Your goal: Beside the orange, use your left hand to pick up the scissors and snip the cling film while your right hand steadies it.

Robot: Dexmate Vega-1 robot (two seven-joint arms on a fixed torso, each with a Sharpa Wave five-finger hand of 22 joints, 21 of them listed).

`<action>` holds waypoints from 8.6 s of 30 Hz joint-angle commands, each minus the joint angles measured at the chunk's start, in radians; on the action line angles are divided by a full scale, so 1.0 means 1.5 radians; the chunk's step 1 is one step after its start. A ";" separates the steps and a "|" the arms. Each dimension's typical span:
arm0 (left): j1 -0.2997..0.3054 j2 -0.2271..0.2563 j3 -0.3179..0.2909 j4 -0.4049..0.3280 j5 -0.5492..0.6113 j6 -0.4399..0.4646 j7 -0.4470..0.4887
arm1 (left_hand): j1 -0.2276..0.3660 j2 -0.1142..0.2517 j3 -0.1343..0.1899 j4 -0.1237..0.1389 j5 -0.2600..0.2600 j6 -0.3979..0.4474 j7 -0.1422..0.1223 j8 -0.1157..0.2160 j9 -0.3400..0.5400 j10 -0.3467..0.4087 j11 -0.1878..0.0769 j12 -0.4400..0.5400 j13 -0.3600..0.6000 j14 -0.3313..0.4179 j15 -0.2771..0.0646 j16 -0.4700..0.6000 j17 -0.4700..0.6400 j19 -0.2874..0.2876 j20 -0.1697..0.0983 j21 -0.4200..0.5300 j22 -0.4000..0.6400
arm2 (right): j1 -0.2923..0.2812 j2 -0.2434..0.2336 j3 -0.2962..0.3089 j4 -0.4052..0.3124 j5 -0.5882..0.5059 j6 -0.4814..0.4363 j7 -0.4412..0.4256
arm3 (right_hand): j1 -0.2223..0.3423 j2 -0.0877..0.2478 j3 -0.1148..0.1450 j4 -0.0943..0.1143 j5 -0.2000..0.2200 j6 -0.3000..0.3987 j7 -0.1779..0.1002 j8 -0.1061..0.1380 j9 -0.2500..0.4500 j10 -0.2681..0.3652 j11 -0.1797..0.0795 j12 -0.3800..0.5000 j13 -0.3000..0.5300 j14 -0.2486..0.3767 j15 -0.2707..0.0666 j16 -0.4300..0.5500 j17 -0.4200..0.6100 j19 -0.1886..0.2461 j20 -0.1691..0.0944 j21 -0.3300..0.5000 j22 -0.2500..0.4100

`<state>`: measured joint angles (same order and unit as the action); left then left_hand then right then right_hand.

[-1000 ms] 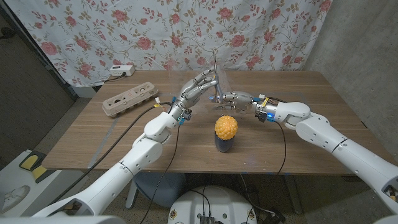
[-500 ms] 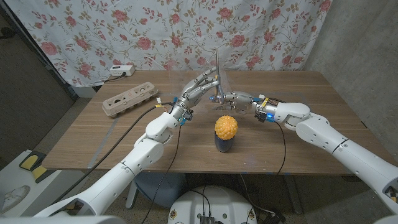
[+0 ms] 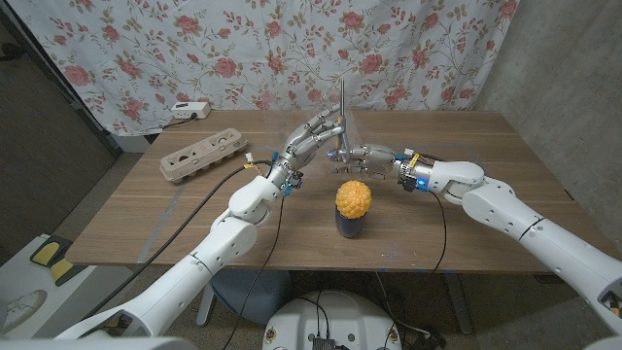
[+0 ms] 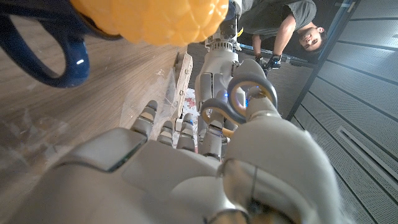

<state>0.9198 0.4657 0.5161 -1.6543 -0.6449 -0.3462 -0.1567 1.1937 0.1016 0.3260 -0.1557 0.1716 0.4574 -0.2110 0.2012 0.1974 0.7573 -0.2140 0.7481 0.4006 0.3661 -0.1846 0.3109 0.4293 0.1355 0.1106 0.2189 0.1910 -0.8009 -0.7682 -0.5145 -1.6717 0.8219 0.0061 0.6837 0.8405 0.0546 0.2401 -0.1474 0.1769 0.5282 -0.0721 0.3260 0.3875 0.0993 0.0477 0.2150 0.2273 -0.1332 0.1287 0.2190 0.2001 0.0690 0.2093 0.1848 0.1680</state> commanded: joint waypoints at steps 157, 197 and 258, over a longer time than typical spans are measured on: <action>0.174 0.080 -0.110 -0.105 0.027 -0.145 0.059 | -0.301 -0.096 -0.176 0.108 0.036 -0.070 -0.005 0.002 -0.006 -0.171 0.001 -0.248 -0.046 -0.146 0.043 -0.062 -0.080 -0.044 0.012 -0.003 0.003 | -0.021 -0.064 0.098 -0.091 0.180 -0.202 -0.087 | 0.182 0.048 -0.010 -0.002 0.034 0.041 0.014 -0.061 0.111 0.388 -0.157 0.459 0.453 0.448 -0.232 0.294 0.368 0.347 -0.119 0.245 0.119; 0.248 0.081 -0.130 -0.110 0.018 -0.175 0.074 | -0.303 -0.090 -0.180 0.111 0.047 -0.067 -0.005 0.002 -0.005 -0.165 0.001 -0.256 -0.045 -0.144 0.045 -0.059 -0.088 -0.041 0.015 -0.001 0.003 | -0.054 -0.141 0.102 -0.200 0.263 -0.318 -0.085 | 0.070 0.001 -0.057 0.036 0.004 0.082 0.042 -0.063 0.111 0.427 -0.142 0.485 0.442 0.517 -0.220 0.262 0.382 0.362 -0.105 0.293 0.108; 0.285 0.097 -0.167 -0.134 0.021 -0.188 0.075 | -0.309 -0.078 -0.191 0.120 0.063 -0.048 -0.006 0.004 -0.006 -0.160 0.001 -0.272 -0.044 -0.144 0.048 -0.056 -0.098 -0.039 0.017 -0.001 0.003 | -0.201 -0.190 0.249 -0.313 0.267 -0.160 -0.104 | 0.050 0.009 -0.061 0.018 0.005 0.182 0.024 -0.013 0.156 0.473 -0.152 0.531 0.454 0.569 -0.227 0.215 0.418 0.360 -0.105 0.334 0.077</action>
<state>1.3686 0.6072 0.2536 -1.8716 -0.5951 -0.6481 -0.0214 0.7317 -0.0210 0.0410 0.0252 0.2592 0.3773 -0.2232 0.2011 0.1862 0.5055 -0.2125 0.3472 0.3318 0.1483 -0.1159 0.2219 0.2831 0.0732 0.1307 0.2130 0.1927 -0.9897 -1.0009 -0.2272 -2.0664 1.2081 -0.2792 0.5451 0.8956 0.0673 0.1452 -0.1083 0.1846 0.7761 -0.0279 0.2853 0.6053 0.7930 -0.1775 0.9982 0.8943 0.7099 -0.0677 0.5430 0.8194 0.5997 0.0498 0.6768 0.2843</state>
